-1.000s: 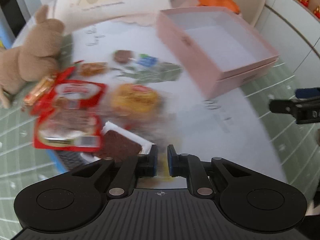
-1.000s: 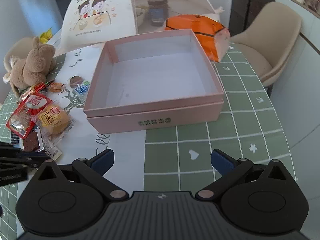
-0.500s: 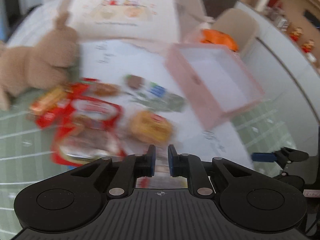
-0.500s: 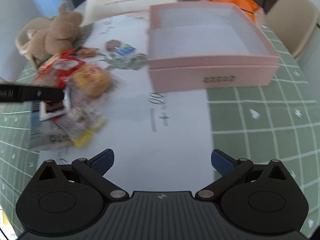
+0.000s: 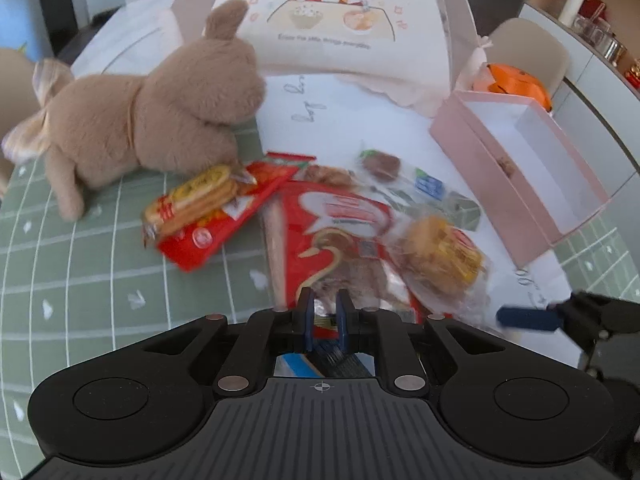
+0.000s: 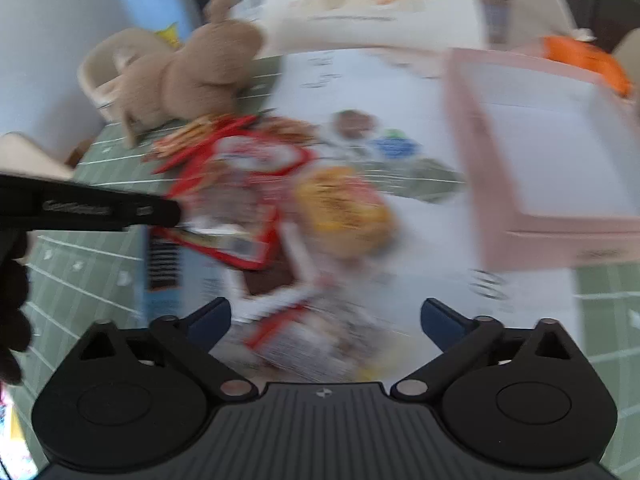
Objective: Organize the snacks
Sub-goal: 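Move both tools toward the snack pile beside the plush bunny, then grasp the long wafer stick with the left tool while the right tool grasps two white-red packets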
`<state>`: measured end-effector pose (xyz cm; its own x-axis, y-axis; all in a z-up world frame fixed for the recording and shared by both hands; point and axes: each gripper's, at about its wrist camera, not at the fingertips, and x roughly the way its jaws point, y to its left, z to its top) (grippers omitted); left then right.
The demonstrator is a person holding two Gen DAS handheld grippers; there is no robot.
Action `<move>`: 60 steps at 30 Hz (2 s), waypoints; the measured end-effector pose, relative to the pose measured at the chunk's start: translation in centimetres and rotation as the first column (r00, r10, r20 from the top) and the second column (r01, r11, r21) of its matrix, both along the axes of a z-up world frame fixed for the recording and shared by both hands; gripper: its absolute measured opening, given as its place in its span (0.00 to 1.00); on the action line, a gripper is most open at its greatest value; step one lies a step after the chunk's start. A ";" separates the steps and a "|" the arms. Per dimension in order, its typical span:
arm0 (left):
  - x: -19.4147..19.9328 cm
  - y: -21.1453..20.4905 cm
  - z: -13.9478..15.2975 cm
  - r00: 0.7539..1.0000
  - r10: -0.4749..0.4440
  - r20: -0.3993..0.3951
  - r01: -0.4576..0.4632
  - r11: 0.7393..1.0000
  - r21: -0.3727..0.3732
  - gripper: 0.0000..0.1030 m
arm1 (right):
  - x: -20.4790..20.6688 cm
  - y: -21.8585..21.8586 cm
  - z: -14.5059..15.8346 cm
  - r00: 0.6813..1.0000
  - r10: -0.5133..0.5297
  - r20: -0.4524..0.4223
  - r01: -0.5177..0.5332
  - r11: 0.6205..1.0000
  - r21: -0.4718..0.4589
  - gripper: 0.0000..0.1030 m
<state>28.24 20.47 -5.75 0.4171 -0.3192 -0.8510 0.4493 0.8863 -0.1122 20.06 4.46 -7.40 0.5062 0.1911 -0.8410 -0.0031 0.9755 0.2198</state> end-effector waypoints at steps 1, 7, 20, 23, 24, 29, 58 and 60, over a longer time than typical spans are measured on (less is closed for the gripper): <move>0.1 0.3 -0.3 1.000 0.013 -0.001 -0.013 1.000 0.002 0.15 | 0.3 0.6 -0.2 1.000 0.001 -0.012 -0.001 1.000 -0.008 0.85; 1.2 1.9 -0.9 0.998 0.063 0.008 -0.063 0.998 0.009 0.33 | 0.8 2.4 -0.2 0.999 0.036 -0.019 -0.036 0.999 -0.006 0.76; 2.4 1.4 -1.4 0.995 0.092 -0.037 -0.090 0.995 0.042 0.43 | 2.3 3.6 -0.7 0.986 0.156 -0.061 -0.157 0.988 -0.006 0.90; 2.6 1.1 -1.4 0.995 0.095 -0.040 -0.093 0.995 0.042 0.43 | 2.8 3.6 -1.2 0.984 0.163 -0.075 -0.164 0.986 -0.004 0.98; 2.7 1.0 -1.5 0.995 0.095 -0.043 -0.093 0.995 0.041 0.43 | 3.0 3.4 -1.4 0.984 0.158 -0.084 -0.158 0.987 0.012 0.99; 3.4 0.4 -2.1 0.994 0.081 -0.071 -0.080 0.997 0.022 0.43 | 3.1 2.9 -1.7 0.981 0.174 -0.087 -0.171 0.984 0.042 1.00; -8.6 -1.4 -1.2 0.963 -0.171 -0.211 0.171 0.985 -0.018 0.36 | -5.4 -3.9 -0.8 0.987 0.021 -0.162 -0.012 0.998 0.056 0.55; -9.4 -1.9 -1.1 0.957 -0.194 -0.217 0.195 0.981 -0.017 0.37 | -6.4 -3.4 -0.7 0.984 0.055 -0.172 -0.044 0.997 0.067 0.51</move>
